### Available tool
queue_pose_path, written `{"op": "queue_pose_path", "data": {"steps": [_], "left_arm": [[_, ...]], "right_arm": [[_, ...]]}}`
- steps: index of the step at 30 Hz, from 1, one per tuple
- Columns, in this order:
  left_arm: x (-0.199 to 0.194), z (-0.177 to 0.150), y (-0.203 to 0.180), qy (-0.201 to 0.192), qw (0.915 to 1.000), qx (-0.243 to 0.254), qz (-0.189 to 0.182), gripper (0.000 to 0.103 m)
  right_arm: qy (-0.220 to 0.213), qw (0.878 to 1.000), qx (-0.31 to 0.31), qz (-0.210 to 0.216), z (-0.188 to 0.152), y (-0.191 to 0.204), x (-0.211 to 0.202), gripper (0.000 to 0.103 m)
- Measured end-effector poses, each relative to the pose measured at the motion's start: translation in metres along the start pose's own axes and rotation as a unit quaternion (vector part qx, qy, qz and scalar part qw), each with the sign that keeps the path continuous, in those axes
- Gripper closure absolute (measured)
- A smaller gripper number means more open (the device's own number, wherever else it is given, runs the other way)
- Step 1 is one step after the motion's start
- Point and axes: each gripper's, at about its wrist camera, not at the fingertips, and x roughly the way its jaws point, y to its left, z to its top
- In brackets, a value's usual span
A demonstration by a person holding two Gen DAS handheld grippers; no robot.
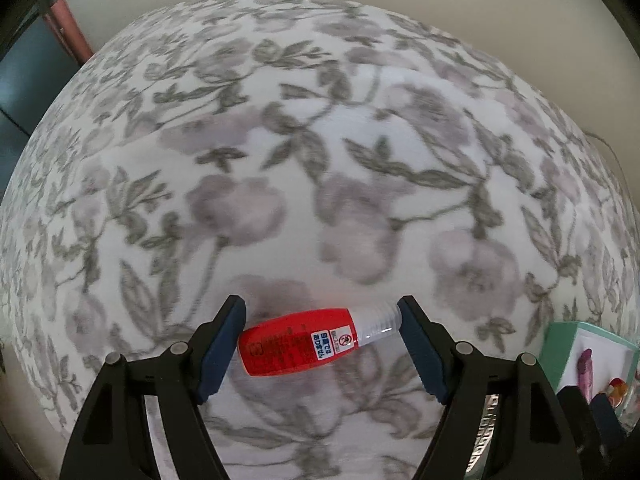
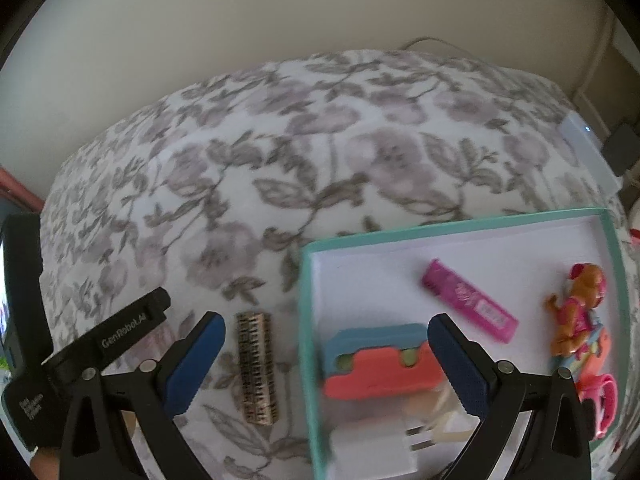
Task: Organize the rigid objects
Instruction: 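Grasp the red glue bottle with the left gripper while the right gripper grasps the gold bracelet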
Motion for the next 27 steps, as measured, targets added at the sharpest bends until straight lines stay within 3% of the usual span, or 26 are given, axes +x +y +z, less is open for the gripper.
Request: {"op": "queue_pose_path", "data": {"steps": [4,12,16,27], "left_arm": [[0.000,0.003,0.026,0.006,0.9999,-0.016,0.003,0.024],[-0.003,0.005,0.066,0.008,0.9992,-0.038,0.005,0.024],[-0.005,0.002,0.078,0.006,0.9988,-0.047,0.009,0.024],[0.003,0.004,0.120,0.000,0.9985,-0.050,0.024,0.024]], "right_arm": [[0.001,1.000,-0.018,0.011,-0.003,0.014,0.000,0.006],[0.000,0.998,-0.049,0.038,-0.009,0.036,-0.006,0.027],[0.006,0.997,-0.059,0.050,-0.013,0.045,-0.005,0.029],[0.045,0.994,-0.089,0.037,-0.026,0.061,0.020,0.050]]}}
